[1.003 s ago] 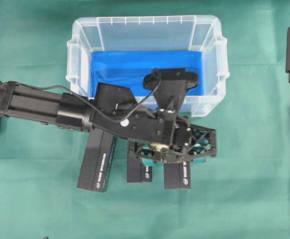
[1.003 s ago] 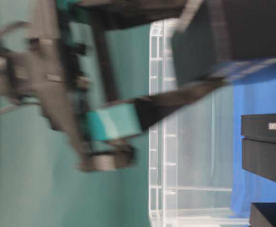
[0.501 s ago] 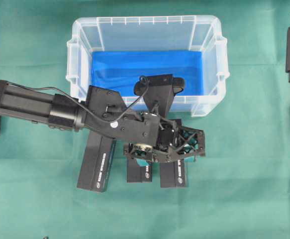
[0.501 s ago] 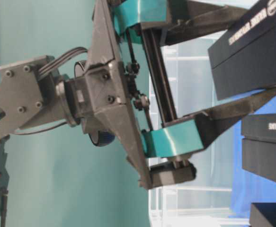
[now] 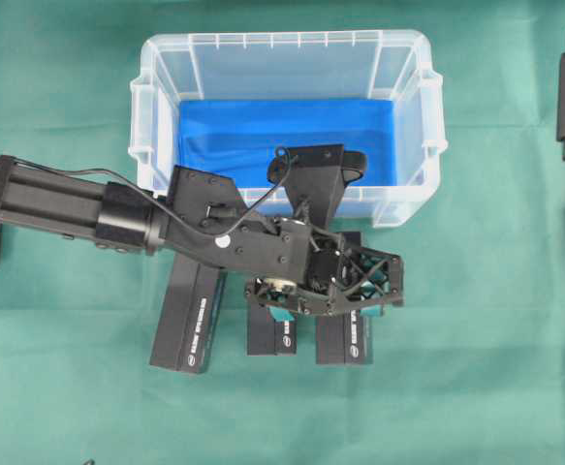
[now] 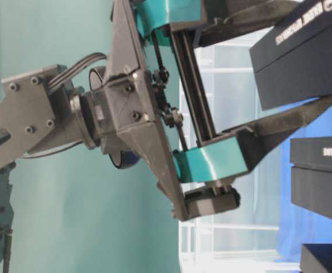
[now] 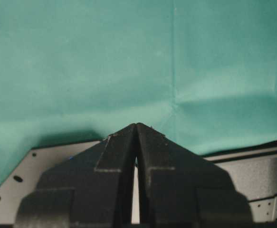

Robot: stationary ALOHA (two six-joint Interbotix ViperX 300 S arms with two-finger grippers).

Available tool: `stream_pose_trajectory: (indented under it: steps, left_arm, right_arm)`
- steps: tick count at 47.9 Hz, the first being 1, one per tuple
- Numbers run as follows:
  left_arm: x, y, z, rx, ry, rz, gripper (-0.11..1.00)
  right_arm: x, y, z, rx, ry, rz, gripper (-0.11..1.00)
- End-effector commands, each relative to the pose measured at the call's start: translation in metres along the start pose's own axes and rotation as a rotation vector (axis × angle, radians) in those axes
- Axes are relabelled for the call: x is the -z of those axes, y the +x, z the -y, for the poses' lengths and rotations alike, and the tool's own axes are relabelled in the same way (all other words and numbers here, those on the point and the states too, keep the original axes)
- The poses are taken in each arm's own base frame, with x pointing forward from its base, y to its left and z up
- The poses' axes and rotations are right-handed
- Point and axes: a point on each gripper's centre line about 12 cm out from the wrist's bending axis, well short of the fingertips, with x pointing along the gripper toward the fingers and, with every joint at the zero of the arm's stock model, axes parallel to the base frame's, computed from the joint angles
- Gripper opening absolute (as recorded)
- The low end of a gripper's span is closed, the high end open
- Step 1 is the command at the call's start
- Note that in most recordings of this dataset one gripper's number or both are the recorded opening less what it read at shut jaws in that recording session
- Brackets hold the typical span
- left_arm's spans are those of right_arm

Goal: Take the box out of the case with the left arm.
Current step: 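Carry the held box forward and lower it right of the middle box, then open the left gripper and withdraw it to the left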

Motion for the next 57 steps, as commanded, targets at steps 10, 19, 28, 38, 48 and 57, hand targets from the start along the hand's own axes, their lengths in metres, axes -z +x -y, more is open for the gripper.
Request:
stream_pose_trajectory:
  steps: [10,19,28,38,48,57]
  left_arm:
    - [-0.001,-0.032,0.011,0.075,-0.002,-0.008,0.91]
    - [-0.001,-0.032,0.01,0.07,-0.004,-0.008,0.9]
    - [-0.001,-0.033,0.01,0.072,-0.004,-0.008,0.9]
    - [-0.001,-0.043,0.015,0.096,-0.005,-0.011,0.9]
    - [-0.003,-0.069,0.023,0.116,-0.01,-0.013,0.9]
    - [-0.003,-0.093,0.033,0.12,-0.006,-0.01,0.9]
  right_arm:
    - [-0.002,-0.003,0.001,0.001,0.005,0.015,0.01]
    - [-0.002,-0.003,0.001,0.001,0.004,0.017,0.01]
    - [-0.001,-0.004,0.001,0.001,0.004,0.018,0.01]
    - [-0.001,-0.003,0.001,0.001,0.005,0.015,0.01]
    - [-0.002,-0.004,0.001,0.001,0.006,0.017,0.01]
    - [-0.001,-0.004,0.001,0.001,0.006,0.018,0.01]
